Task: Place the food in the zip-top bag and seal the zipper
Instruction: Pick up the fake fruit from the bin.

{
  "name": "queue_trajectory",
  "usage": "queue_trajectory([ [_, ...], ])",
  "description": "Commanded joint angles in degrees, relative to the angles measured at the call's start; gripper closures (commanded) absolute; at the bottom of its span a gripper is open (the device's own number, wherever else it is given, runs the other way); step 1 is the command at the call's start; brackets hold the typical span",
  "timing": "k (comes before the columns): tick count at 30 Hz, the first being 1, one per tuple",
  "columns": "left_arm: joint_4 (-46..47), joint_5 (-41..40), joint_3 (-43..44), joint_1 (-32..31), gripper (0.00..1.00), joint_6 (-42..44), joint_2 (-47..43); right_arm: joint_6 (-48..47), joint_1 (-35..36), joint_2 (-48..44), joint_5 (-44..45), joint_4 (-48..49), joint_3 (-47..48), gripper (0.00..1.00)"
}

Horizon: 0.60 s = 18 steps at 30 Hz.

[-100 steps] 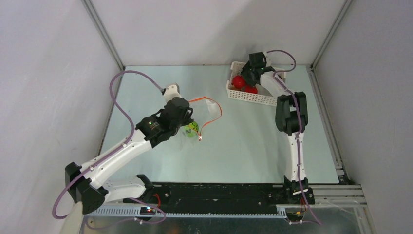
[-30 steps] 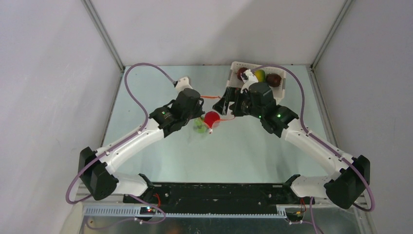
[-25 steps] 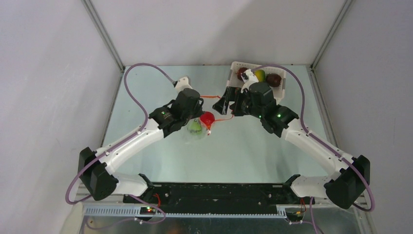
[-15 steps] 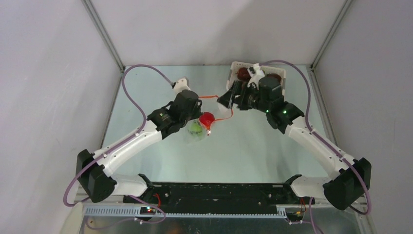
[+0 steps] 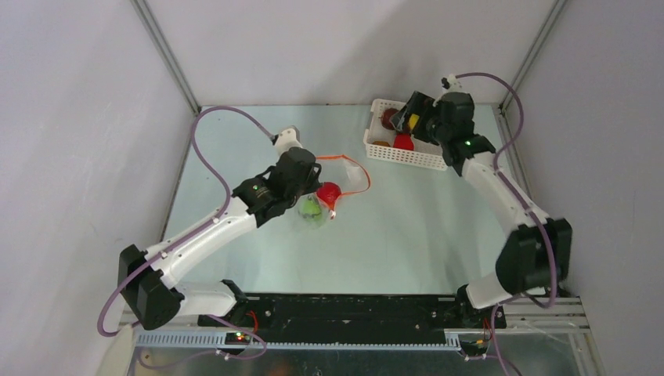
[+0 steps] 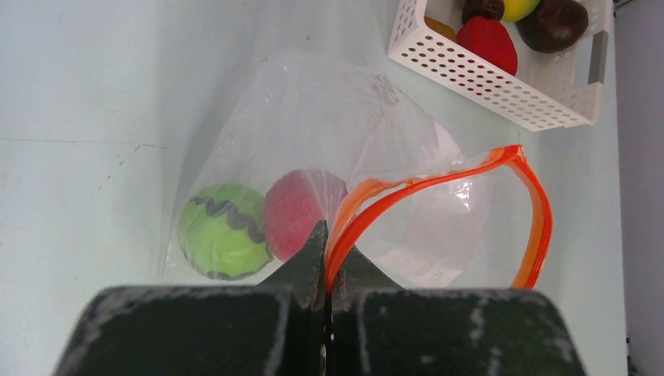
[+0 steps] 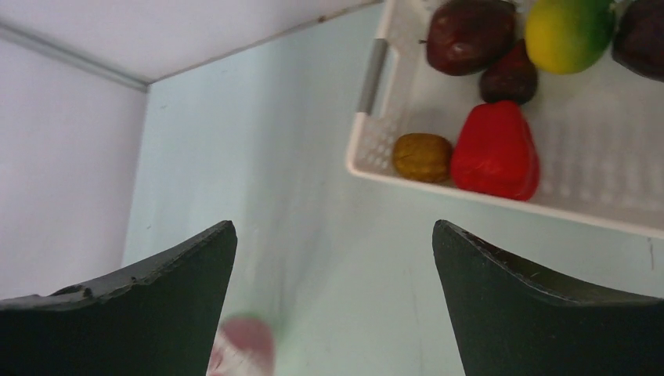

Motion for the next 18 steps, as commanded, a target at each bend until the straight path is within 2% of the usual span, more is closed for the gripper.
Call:
queue_trajectory([
  [1,-0.59,-3.32,0.94,0.45,1.0,-0.02,-1.49,-0.78,-0.08,9.92,9.29,1.72,6.23,0.0],
  [9,-0.8,-3.79,0.77,0.88,1.0,0.43,-1.56,-2.57,0.53,32.78,16.54,-5.8,29.27,0.0],
  [14,-0.56,-3.15,1.17,1.2,1.0,0.53,-0.63,5.69,0.54,41.23,20.2,-6.73,36.59,0.0],
  [18,-0.83,-2.79,1.62,1.46,1.0,0.62,0.12,11.64,0.61,44.87,19.66,-4.54,38.24,0.0],
])
